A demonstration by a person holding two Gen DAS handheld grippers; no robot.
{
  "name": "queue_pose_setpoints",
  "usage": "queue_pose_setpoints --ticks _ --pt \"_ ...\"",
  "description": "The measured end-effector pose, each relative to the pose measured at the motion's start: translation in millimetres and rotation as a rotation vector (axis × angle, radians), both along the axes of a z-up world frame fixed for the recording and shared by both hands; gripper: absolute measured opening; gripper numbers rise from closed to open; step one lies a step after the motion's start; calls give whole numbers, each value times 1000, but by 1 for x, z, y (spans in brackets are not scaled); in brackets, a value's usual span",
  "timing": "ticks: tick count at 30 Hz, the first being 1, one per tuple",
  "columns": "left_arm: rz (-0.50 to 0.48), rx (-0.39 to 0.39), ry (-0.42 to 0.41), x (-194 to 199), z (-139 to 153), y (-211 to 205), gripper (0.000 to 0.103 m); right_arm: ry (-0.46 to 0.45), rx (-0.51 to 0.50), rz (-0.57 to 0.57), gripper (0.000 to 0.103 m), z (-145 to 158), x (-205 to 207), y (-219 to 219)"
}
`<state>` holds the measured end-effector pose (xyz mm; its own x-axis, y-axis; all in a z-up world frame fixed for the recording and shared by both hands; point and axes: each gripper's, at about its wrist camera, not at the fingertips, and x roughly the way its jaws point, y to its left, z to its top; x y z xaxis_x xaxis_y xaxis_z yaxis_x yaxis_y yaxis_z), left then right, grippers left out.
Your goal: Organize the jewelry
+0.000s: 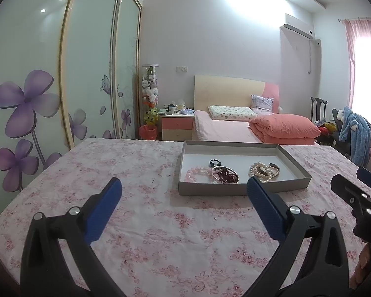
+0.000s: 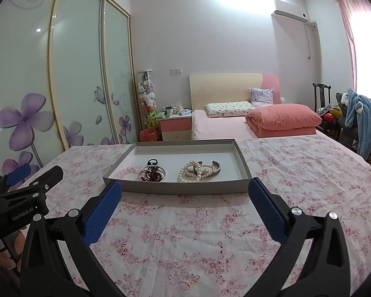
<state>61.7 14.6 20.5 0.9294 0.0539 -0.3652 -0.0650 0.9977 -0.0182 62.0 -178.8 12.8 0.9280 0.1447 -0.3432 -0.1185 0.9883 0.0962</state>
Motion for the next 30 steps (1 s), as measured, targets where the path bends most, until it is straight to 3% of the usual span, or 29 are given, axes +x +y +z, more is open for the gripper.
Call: queue_pose_setpoints --ticks 30 --pt "-14 7 20 3 -6 -8 99 15 14 -5 101 -4 5 -1"
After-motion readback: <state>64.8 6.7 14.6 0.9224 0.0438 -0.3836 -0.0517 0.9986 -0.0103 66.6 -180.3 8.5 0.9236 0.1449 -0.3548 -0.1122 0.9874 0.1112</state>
